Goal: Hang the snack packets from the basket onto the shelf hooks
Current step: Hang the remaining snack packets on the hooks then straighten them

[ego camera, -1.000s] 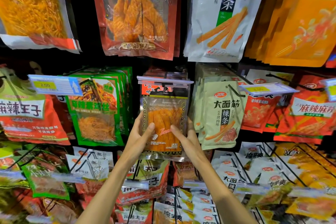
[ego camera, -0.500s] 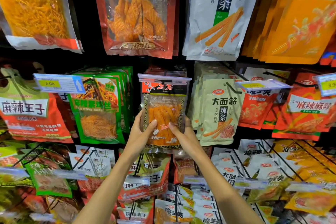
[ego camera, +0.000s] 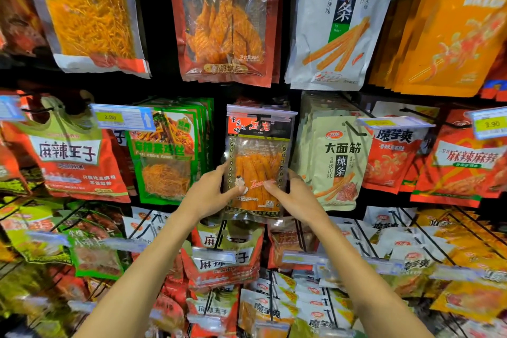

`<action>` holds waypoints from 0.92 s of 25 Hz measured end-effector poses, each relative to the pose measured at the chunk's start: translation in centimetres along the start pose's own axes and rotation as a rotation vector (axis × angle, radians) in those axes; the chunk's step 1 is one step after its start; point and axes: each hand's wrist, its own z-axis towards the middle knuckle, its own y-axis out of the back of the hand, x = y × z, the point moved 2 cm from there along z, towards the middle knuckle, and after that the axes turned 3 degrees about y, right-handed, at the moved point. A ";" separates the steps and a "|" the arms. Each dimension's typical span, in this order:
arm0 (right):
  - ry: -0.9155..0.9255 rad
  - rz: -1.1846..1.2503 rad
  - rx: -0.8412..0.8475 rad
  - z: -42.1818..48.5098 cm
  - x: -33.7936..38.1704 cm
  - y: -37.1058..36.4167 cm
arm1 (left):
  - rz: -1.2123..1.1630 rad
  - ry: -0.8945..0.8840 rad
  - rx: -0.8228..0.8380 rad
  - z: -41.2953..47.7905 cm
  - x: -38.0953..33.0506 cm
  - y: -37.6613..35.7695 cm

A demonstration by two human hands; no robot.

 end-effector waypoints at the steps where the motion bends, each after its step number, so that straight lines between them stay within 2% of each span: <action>1: 0.029 -0.115 0.009 -0.3 0.3 0.4 | 0.139 -0.012 -0.033 -0.2 0.1 0.3; 3: 0.072 -0.401 -0.003 -1.1 0.9 1.2 | 0.386 0.005 -0.072 -0.8 0.2 0.9; 5: 0.104 -0.624 -0.017 -1.9 1.7 2.1 | 0.561 0.078 -0.021 -1.6 -0.2 1.5; 8: 0.121 -0.764 -0.006 -3.2 2.4 3.4 | 0.692 0.116 -0.029 -3.2 -1.6 2.4; 16: -0.003 -0.925 0.094 -6.7 0.5 7.3 | 0.606 -0.050 -0.081 -4.3 -7.9 0.4; 23: -0.113 -0.917 0.020 -7.2 -2.7 13.3 | 0.558 -0.212 -0.142 -1.5 -15.6 -3.6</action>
